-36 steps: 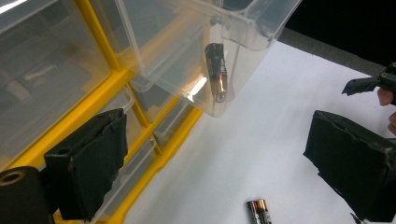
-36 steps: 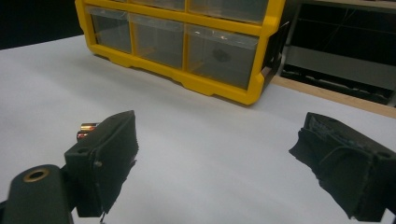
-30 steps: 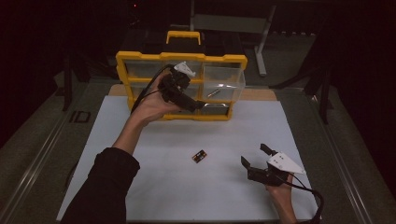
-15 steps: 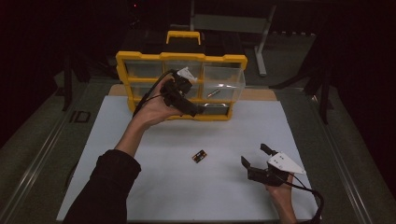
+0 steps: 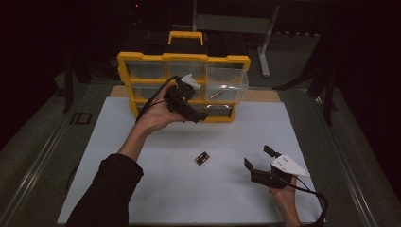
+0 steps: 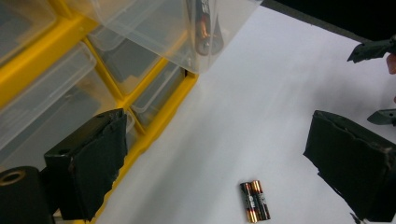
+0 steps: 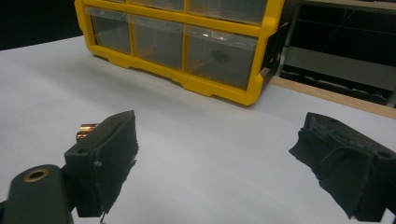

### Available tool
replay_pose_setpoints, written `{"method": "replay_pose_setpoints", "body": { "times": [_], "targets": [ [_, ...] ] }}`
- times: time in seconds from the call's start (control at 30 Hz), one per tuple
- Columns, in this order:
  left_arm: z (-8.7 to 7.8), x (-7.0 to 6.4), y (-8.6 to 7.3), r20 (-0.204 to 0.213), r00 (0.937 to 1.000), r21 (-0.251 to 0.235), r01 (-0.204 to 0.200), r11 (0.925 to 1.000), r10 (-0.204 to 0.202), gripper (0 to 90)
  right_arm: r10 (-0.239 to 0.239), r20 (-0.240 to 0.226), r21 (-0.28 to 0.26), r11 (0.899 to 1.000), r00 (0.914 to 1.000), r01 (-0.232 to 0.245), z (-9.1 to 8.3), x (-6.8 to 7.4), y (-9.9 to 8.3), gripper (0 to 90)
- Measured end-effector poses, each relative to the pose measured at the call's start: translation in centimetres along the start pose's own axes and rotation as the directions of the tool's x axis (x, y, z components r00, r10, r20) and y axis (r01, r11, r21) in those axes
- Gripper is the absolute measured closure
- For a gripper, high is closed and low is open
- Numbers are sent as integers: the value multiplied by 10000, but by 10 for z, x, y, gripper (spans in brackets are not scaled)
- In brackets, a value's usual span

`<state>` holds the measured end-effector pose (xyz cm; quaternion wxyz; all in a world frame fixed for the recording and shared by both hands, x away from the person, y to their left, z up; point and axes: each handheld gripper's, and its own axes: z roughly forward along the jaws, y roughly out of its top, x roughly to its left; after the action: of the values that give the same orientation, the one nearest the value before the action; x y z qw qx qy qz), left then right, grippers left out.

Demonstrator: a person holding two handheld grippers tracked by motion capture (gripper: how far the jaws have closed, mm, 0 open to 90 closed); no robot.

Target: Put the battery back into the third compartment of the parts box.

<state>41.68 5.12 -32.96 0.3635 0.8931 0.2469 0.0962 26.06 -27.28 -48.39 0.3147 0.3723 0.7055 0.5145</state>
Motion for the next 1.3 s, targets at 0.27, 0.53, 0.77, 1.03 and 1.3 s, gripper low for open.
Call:
{"method": "replay_pose_setpoints", "body": {
  "times": [0.27,0.53,0.77,1.03,1.3],
  "targets": [
    [5,-1,-5,0,10000,147,58,9999,-58,59,-9,10,3,10000,10000,9,0,0,0,117],
    [11,-2,-11,50,9999,246,91,9997,-92,59,-11,21,5,10000,10000,11,0,0,0,117],
    [16,-3,-16,58,9999,413,104,9991,-106,59,-5,22,10,10000,10000,5,0,0,0,117],
    [26,-9,-20,103,9999,612,3,9981,-9,59,-10,31,4,10000,10000,10,0,0,0,117],
    [36,-11,-30,154,9998,931,90,9956,-104,59,-14,28,6,10000,10000,14,0,0,0,117]
  ]
}}
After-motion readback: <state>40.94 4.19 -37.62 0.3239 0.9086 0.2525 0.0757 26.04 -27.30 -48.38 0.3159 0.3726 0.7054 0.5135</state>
